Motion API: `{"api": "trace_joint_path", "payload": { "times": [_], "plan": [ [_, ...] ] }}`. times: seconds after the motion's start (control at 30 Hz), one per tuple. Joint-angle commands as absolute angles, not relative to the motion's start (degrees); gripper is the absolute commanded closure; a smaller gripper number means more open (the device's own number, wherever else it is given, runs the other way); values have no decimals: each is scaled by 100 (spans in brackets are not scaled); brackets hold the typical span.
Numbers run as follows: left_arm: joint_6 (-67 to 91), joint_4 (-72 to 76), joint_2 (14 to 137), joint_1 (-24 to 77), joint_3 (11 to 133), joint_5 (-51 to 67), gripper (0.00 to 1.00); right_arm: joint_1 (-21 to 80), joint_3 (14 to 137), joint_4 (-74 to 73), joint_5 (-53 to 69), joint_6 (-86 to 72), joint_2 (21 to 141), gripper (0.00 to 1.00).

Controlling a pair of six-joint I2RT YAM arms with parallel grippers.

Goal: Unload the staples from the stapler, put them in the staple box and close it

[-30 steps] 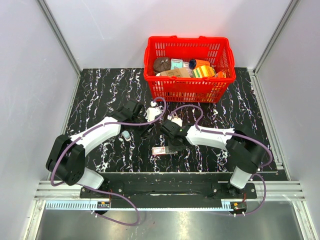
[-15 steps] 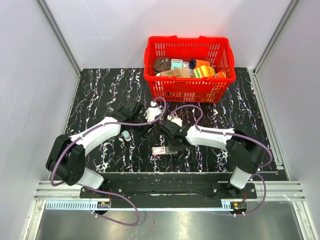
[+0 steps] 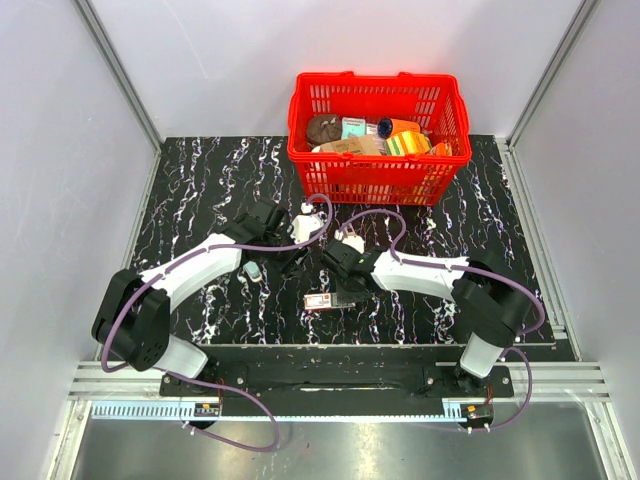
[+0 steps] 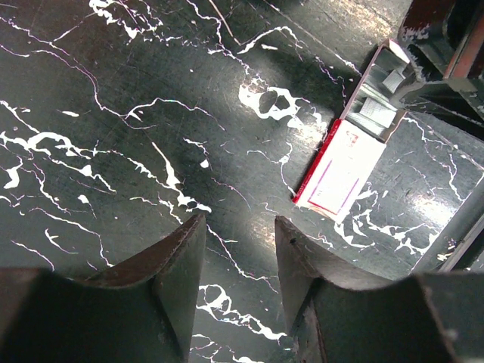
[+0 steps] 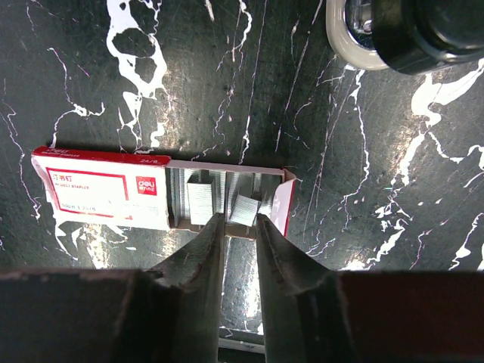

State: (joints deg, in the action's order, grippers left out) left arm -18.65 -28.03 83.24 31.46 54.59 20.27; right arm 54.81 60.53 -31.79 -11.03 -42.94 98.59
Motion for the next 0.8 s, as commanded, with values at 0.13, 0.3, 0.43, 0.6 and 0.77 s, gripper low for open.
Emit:
{"api": "trace_joint_path", "payload": {
  "times": [0.13, 0.3, 0.43, 0.6, 0.77],
  "plan": [
    [-1934, -2839, 8121, 3173, 5563, 1951, 54, 5546, 6091, -3129, -1248, -4333, 9651, 71],
    [-2004, -2874, 8139, 3164, 5537, 1960, 54, 5546, 6021, -3138, -1309, -4263, 9168, 71],
    [-2267, -2883, 8121, 3182, 5406, 1934, 55, 5511, 5889, -3138, -1371, -4227, 8562, 73],
    [-2741, -2681, 8077, 3339, 4940, 1767, 55, 4836, 5039, -2796, -714, -4464, 7990, 77],
    [-3076, -2383, 8095, 3647, 4571, 1372, 55, 4290, 4211, -1979, -18, -4895, 7691, 76]
  ]
}}
